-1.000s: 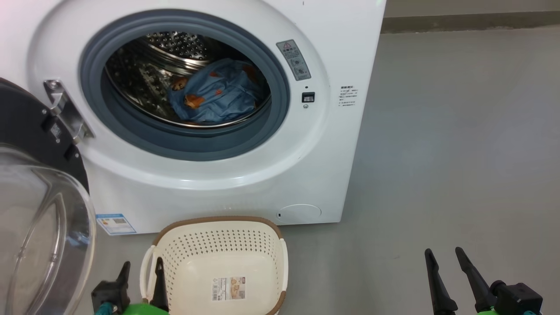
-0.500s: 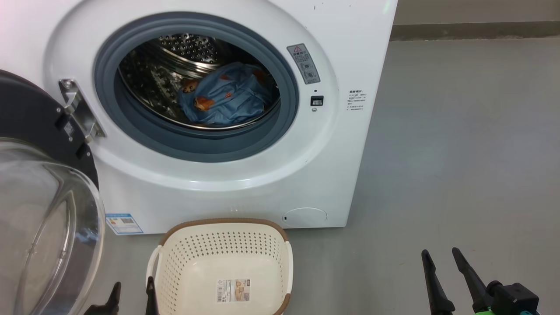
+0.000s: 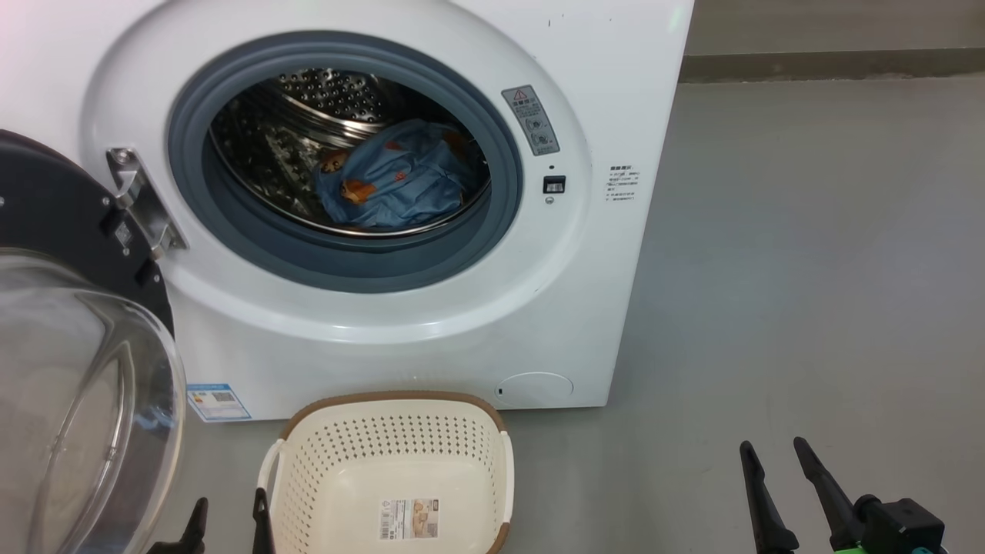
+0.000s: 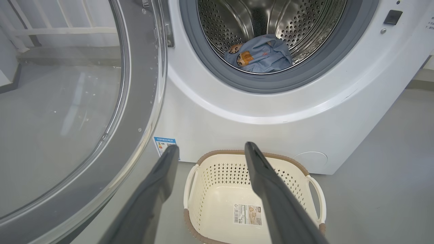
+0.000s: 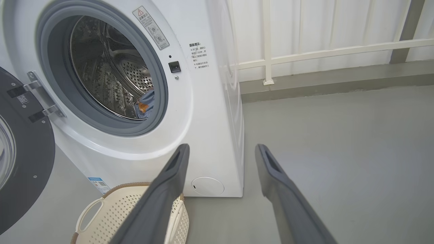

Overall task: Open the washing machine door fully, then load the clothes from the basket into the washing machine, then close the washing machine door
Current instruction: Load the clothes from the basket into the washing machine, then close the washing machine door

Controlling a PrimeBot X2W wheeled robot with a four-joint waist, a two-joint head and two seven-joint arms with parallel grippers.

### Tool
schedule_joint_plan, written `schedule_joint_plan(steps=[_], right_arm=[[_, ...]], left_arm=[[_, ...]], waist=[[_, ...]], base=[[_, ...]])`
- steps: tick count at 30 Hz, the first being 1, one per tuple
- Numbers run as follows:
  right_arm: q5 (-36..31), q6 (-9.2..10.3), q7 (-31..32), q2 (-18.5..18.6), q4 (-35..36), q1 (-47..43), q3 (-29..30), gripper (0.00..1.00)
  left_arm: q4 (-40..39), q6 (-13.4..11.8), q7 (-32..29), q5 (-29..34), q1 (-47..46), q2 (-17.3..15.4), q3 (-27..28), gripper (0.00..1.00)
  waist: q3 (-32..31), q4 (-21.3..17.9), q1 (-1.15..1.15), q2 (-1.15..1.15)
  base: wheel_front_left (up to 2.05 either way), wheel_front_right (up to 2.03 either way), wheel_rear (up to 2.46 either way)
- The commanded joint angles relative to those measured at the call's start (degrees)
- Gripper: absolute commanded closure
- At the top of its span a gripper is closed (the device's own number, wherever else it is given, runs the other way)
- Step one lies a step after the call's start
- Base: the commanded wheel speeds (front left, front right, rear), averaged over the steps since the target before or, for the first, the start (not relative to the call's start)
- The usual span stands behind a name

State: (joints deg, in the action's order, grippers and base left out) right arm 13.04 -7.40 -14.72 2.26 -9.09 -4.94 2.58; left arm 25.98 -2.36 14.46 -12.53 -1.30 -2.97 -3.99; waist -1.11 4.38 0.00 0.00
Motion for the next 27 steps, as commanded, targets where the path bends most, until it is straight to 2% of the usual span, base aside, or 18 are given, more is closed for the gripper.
schedule_joint_plan(steps=[1, 27], right_arm=[[-1.1, -0.09, -0.3, 0.6, 0.9, 0.1, -1.7, 0.00], [-4.1, -0.09, -0.3, 0.8, -3.2, -0.8, -0.7, 0.00]], left_arm=[[-1.6, -0.2, 0.5, 0.7, -0.4, -0.3, 1.9, 0.00], [-4.0, -0.5, 0.5, 0.5, 1.1, 0.0, 1.1, 0.00]], waist=[[-0.2, 0.0, 0.00, 0.00], [-1.3, 0.5, 0.00, 0.00]], base=[[0.00, 0.00, 0.00], [0.00, 0.00, 0.00]])
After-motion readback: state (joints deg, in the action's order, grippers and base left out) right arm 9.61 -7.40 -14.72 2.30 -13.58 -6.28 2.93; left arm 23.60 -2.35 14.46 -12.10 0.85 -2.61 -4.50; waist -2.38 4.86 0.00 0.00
